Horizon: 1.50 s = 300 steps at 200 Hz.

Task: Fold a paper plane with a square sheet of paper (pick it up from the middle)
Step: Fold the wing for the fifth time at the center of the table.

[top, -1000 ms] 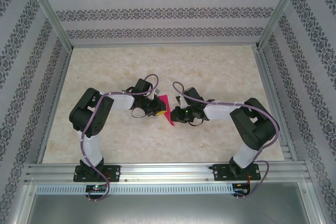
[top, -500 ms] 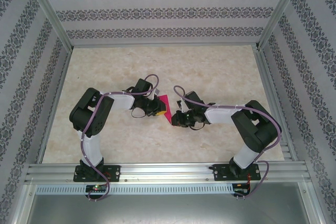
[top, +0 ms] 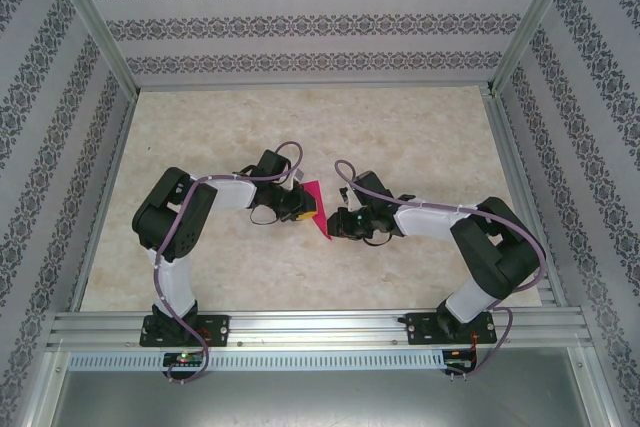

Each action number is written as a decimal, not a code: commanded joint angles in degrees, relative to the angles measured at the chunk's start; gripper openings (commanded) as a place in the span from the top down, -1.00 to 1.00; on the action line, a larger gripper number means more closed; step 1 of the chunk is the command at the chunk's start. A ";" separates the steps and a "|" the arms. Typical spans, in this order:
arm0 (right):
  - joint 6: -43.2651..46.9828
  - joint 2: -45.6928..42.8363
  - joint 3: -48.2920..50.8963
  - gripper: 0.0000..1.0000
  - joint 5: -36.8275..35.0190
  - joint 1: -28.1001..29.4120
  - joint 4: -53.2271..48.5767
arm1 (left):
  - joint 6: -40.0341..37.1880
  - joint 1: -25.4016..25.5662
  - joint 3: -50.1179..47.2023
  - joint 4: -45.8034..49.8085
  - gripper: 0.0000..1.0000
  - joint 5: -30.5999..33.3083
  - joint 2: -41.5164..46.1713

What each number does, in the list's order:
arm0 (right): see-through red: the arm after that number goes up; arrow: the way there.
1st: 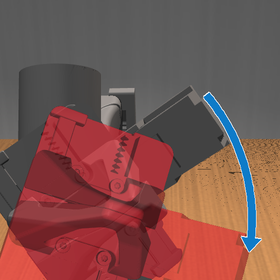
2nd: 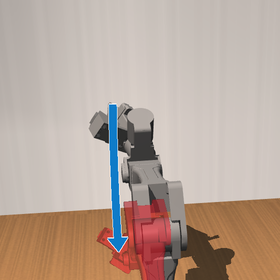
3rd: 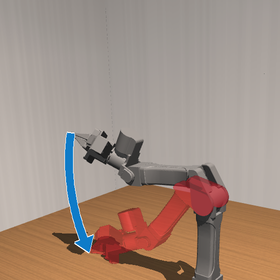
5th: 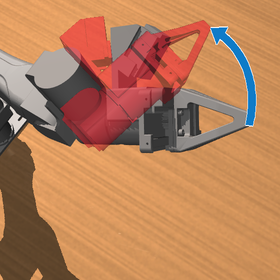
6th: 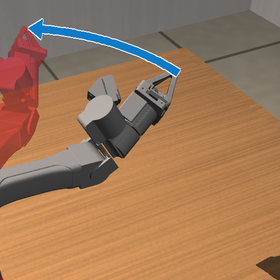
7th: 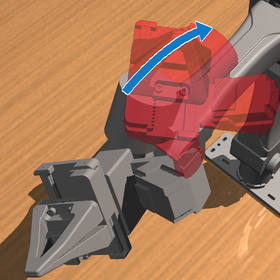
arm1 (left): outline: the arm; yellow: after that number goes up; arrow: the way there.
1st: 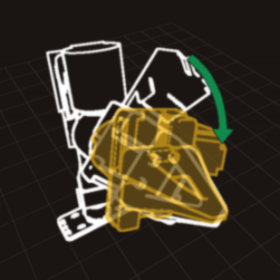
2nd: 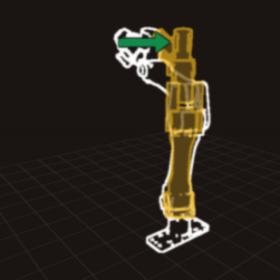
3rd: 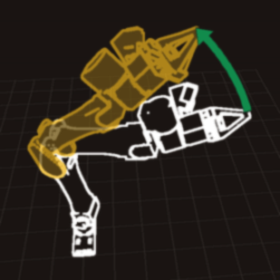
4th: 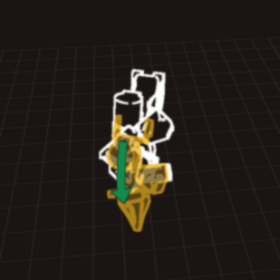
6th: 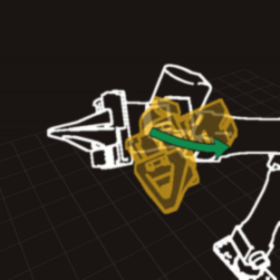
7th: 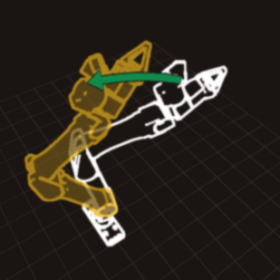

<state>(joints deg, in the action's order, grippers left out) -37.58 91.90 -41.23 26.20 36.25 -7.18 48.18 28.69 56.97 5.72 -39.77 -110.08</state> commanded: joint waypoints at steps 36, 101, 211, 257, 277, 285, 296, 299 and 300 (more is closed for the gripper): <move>0.85 1.27 -2.17 0.68 0.42 0.33 0.70 | -1.43 0.51 0.37 2.21 0.61 1.29 -0.69; 1.01 2.50 -2.45 0.71 0.60 0.58 0.59 | -1.38 0.57 0.26 2.21 0.61 1.22 -0.66; 0.68 4.87 -1.05 0.87 2.02 2.25 1.92 | -1.27 0.56 -0.32 2.44 0.62 1.80 -0.39; 0.63 5.41 -1.21 0.77 1.23 1.99 1.51 | -1.29 0.57 -0.26 2.49 0.62 1.86 -0.33; 0.76 4.03 -1.39 0.74 1.07 2.12 0.59 | -1.34 0.55 -0.24 2.69 0.62 1.99 -0.32; 0.76 3.34 -1.26 0.74 1.20 2.14 0.58 | -1.33 0.55 -0.23 2.71 0.62 1.98 -0.40; 0.76 2.49 -1.18 0.74 1.45 2.07 0.37 | -1.34 0.50 -0.14 2.67 0.62 2.05 -0.40; 0.76 2.31 -1.14 0.73 1.53 2.04 0.26 | -1.34 0.50 -0.19 2.70 0.62 2.03 -0.40; 0.76 2.27 -1.13 0.73 1.55 2.05 0.29 | -1.34 0.54 -0.19 2.67 0.62 2.00 -0.40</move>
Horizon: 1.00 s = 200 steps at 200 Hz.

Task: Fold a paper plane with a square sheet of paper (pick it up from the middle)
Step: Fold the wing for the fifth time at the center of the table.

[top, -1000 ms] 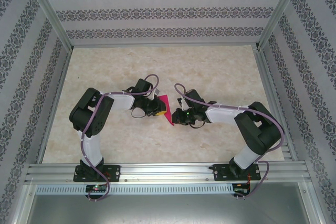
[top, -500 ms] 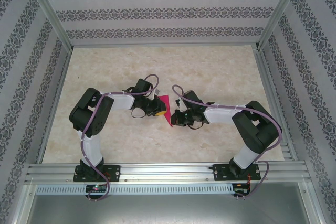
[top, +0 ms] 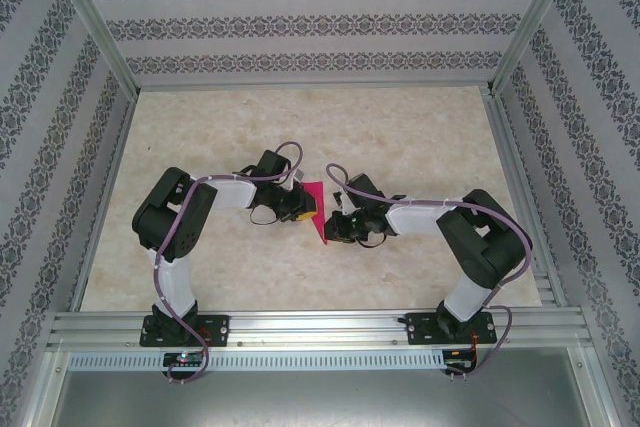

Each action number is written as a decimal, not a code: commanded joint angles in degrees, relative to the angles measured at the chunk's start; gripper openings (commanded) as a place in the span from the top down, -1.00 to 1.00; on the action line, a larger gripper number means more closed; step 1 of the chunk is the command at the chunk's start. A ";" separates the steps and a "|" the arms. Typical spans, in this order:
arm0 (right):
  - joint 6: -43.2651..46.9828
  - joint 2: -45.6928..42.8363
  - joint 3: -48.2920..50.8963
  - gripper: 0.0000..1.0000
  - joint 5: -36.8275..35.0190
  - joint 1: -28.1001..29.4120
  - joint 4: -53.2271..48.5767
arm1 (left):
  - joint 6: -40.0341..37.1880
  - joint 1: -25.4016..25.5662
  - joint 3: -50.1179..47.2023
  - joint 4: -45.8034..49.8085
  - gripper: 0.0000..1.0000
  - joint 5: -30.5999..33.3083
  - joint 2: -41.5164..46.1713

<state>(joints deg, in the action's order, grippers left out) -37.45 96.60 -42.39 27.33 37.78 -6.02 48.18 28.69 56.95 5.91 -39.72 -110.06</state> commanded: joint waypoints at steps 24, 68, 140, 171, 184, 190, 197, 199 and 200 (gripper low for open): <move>0.28 -3.42 0.20 0.70 1.21 0.56 -0.50 | -1.34 0.52 -0.16 2.48 0.62 1.95 -0.41; -0.04 -2.96 0.15 0.69 1.80 1.16 -0.15 | -1.34 0.52 -0.26 2.40 0.62 1.94 -0.36; -0.43 -2.49 0.57 0.70 1.50 1.76 -0.09 | -1.32 0.53 -0.29 2.37 0.62 2.09 -0.46; -0.52 -1.72 0.38 0.75 1.76 2.08 0.05 | -1.36 0.50 -0.41 2.30 0.62 2.03 -0.55; -0.48 -1.29 0.38 0.77 1.77 2.28 0.07 | -1.32 0.56 -0.50 2.32 0.62 2.06 -0.51; -0.49 -1.09 0.38 0.78 1.62 2.46 0.06 | -1.34 0.57 -0.58 2.20 0.62 2.03 -0.54; -0.52 -0.85 0.38 0.79 1.67 2.52 0.07 | -1.21 0.54 -0.61 2.13 0.62 2.11 -0.52; -0.47 -0.74 0.38 0.79 1.65 2.53 0.10 | -1.24 0.55 -0.61 2.16 0.62 2.04 -0.53; -0.49 -0.73 0.38 0.79 1.66 2.55 0.11 | -1.20 0.52 -0.61 2.12 0.62 2.03 -0.56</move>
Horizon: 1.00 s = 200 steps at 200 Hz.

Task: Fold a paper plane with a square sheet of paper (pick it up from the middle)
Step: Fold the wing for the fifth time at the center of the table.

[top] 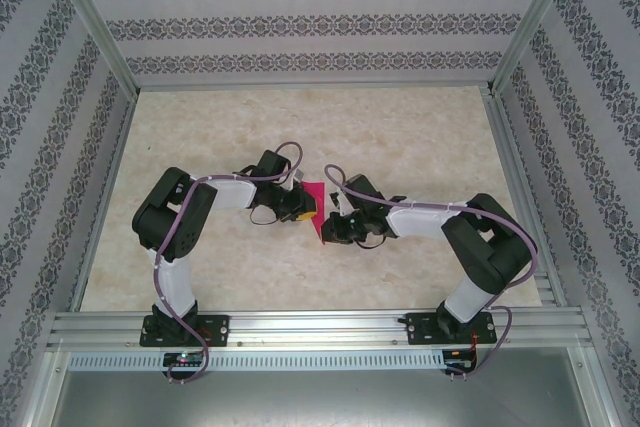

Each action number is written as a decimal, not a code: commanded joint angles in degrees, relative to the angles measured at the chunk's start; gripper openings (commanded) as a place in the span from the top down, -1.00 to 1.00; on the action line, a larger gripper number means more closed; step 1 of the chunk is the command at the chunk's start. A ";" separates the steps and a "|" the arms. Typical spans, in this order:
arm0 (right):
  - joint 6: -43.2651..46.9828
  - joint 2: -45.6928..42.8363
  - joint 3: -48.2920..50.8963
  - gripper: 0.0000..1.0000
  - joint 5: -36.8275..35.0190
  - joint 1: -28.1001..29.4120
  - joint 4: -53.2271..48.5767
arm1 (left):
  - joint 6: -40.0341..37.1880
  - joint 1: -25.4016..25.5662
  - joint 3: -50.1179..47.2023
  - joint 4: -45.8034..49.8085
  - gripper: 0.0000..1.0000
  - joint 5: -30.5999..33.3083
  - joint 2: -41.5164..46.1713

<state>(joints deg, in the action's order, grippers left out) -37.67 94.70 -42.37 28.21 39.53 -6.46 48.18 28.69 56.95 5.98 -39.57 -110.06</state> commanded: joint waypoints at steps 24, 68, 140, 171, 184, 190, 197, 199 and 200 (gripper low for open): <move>-0.12 2.19 0.19 0.81 0.54 1.23 0.56 | -1.17 0.54 -0.78 2.04 0.62 2.00 -0.53; -0.04 4.16 -0.43 0.83 -0.33 1.78 0.43 | -1.20 0.55 -0.84 1.99 0.62 2.10 -0.52; -0.04 -6.78 1.46 0.57 -6.19 1.34 -0.18 | -1.33 0.54 -0.68 2.06 0.62 2.05 -0.55; -0.08 -8.01 1.46 0.58 -6.11 1.34 0.66 | -1.43 0.52 -0.60 2.24 0.62 2.17 -0.66; -0.46 -6.71 0.88 0.60 -4.94 1.90 2.16 | -1.43 0.58 -0.58 2.27 0.62 2.14 -0.54; -0.71 -6.00 0.57 0.62 -4.40 2.24 2.94 | -1.43 0.51 -0.59 2.28 0.62 2.15 -0.63; -0.91 -5.11 0.17 0.64 -3.93 2.69 3.80 | -1.38 0.53 -0.55 2.23 0.62 2.22 -0.68; -1.04 -4.82 0.07 0.65 -3.83 2.78 4.08 | -1.41 0.50 -0.60 2.27 0.62 2.28 -0.68; -1.11 -4.63 0.04 0.65 -3.80 2.85 4.17 | -1.42 0.50 -0.60 2.23 0.62 2.30 -0.68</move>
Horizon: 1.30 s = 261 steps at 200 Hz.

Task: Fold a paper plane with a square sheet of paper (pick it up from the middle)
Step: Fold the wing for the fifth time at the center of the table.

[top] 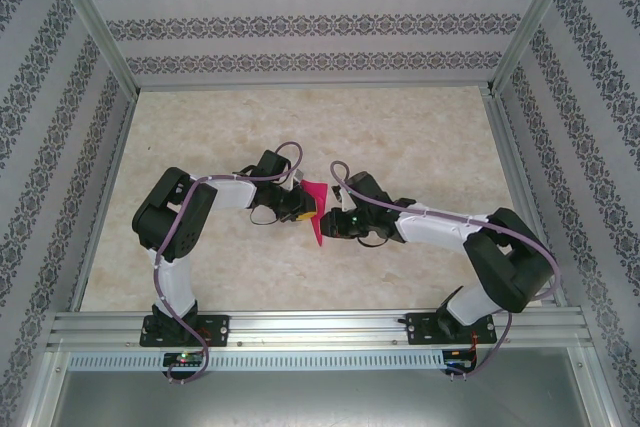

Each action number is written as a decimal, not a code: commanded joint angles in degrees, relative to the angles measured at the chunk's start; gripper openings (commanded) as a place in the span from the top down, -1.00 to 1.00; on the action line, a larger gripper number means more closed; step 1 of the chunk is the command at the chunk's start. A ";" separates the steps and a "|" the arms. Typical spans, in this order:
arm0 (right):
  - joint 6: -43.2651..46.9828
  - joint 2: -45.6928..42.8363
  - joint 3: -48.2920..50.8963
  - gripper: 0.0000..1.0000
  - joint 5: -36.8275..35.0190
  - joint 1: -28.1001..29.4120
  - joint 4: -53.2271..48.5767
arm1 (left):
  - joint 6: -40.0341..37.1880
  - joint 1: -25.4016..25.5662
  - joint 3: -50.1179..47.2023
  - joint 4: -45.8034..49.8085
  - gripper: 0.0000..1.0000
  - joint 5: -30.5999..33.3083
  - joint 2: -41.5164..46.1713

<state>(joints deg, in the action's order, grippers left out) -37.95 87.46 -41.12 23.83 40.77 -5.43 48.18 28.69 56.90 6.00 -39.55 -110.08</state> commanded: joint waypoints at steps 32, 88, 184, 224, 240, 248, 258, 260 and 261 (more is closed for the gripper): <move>-1.37 7.49 -3.11 0.72 1.17 3.16 4.82 | -1.40 0.50 -0.43 2.23 0.62 2.25 -0.75; 0.34 11.06 -4.23 0.76 -1.24 4.15 -0.09 | -1.43 0.50 -0.26 2.36 0.63 2.24 -0.64; -0.41 6.18 -3.24 0.74 0.39 3.53 2.80 | -1.58 0.42 -0.13 2.58 0.63 2.11 -0.48; 0.15 6.66 -3.68 0.75 0.10 4.64 0.14 | -1.53 0.43 -0.04 2.45 0.63 2.08 -0.54; 0.24 7.26 -4.09 0.75 -0.58 5.41 -0.91 | -1.51 0.44 -0.11 2.42 0.63 2.08 -0.48; 0.25 7.57 -4.22 0.76 -1.00 5.62 -1.44 | -1.51 0.47 -0.13 2.42 0.63 2.07 -0.45; 0.17 7.56 -4.10 0.76 -1.33 5.72 -1.51 | -1.51 0.41 -0.11 2.37 0.63 2.11 -0.35; 0.16 7.48 -4.09 0.76 -1.33 5.68 -1.42 | -1.51 0.38 -0.12 2.40 0.63 2.11 -0.36; 0.12 7.43 -4.07 0.76 -1.38 5.70 -1.34 | -1.51 0.44 -0.12 2.37 0.63 2.11 -0.38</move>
<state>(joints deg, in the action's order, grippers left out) -37.85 94.37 -44.31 24.01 45.78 -5.80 48.18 28.69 56.90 6.07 -39.55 -110.06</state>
